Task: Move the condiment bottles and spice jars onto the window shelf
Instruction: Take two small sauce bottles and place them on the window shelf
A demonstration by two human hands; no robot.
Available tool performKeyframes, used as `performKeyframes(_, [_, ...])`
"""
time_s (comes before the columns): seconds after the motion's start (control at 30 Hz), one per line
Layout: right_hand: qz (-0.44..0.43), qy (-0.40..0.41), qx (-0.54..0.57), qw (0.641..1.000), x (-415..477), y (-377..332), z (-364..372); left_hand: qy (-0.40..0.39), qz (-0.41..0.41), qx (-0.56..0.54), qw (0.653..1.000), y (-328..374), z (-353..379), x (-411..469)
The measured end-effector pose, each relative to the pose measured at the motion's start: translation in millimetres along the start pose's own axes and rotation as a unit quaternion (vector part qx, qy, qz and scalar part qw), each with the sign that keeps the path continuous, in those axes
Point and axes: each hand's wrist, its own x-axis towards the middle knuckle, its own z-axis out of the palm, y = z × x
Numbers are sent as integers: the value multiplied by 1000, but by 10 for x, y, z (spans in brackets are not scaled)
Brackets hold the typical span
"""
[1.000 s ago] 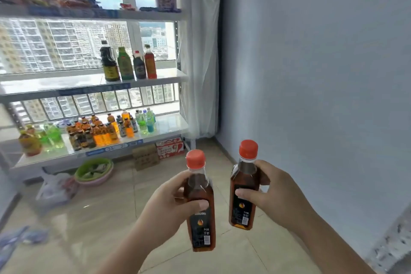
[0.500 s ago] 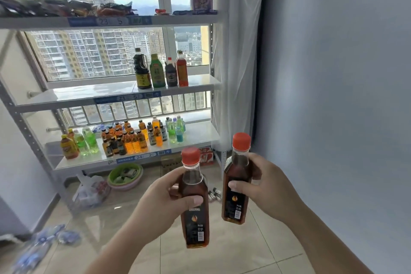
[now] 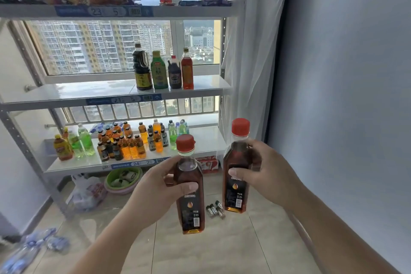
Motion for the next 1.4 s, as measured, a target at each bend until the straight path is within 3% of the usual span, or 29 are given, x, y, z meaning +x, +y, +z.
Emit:
performKeyframes(0.3, [19, 12, 12, 1000, 996, 349, 165, 11, 9, -8, 1000, -308, -18, 1183])
performKeyframes(0.63, [12, 21, 22, 999, 2732, 417, 448, -21, -1, -51, 998, -704, -233, 2913])
performKeyframes(0.87, [14, 24, 35, 999, 3651, 539, 670, -32, 27, 18, 999, -807, -474, 3890])
performKeyframes(1.4, [-56, 9, 58, 997, 6223, 1338, 519, 10, 14, 15, 1000, -899, -308, 5989])
